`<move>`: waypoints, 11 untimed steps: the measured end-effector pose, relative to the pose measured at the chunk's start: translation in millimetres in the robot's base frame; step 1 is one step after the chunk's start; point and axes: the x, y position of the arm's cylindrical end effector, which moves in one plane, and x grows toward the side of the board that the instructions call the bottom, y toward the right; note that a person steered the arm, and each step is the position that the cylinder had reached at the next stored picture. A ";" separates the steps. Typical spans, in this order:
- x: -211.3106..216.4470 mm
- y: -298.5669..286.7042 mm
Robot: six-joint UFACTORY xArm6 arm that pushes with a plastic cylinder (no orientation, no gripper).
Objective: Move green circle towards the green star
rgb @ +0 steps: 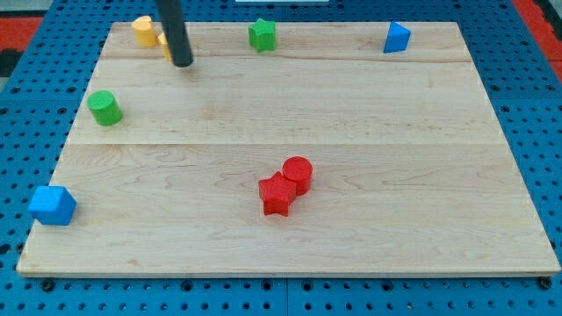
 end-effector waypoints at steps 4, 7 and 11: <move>40.2 -120.3; 123.8 -85.5; 63.8 -22.0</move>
